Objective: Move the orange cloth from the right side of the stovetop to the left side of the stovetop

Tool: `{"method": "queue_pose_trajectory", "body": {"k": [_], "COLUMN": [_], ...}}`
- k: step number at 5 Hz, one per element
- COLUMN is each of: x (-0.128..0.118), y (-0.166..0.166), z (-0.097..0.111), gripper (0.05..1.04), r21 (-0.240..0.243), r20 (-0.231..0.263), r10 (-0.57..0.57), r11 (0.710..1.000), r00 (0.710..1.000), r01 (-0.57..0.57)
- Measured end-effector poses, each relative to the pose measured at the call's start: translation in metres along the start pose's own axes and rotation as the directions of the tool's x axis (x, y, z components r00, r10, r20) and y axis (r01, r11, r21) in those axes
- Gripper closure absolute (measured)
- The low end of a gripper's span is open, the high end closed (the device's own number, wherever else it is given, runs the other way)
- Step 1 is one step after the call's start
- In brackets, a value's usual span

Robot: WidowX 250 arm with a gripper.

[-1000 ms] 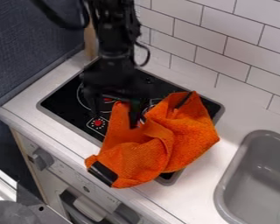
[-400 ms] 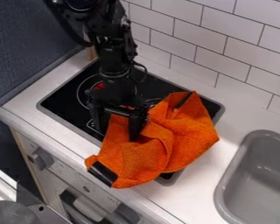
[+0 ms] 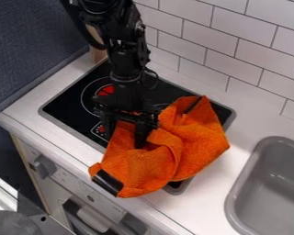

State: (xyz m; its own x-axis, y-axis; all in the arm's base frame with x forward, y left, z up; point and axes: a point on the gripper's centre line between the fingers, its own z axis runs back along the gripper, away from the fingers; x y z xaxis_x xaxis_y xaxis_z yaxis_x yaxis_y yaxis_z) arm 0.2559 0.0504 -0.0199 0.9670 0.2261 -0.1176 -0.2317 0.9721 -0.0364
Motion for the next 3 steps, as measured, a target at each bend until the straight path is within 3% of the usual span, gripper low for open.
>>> {"method": "queue_pose_trajectory", "body": {"k": [1, 2, 3], "x": [-0.003, -0.005, 0.005], "y": [0.001, 0.001, 0.005], "z": [0.003, 0.003, 0.013], "gripper": [0.692, 0.909, 1.020], "r21": [0.001, 0.005, 0.006], "r20": [0.012, -0.008, -0.003], "r10": [0.005, 0.010, -0.015], "r11": [1.000, 1.000, 1.000], "r00": [1.000, 1.000, 1.000], "r01": [-0.005, -0.010, 0.015]}}
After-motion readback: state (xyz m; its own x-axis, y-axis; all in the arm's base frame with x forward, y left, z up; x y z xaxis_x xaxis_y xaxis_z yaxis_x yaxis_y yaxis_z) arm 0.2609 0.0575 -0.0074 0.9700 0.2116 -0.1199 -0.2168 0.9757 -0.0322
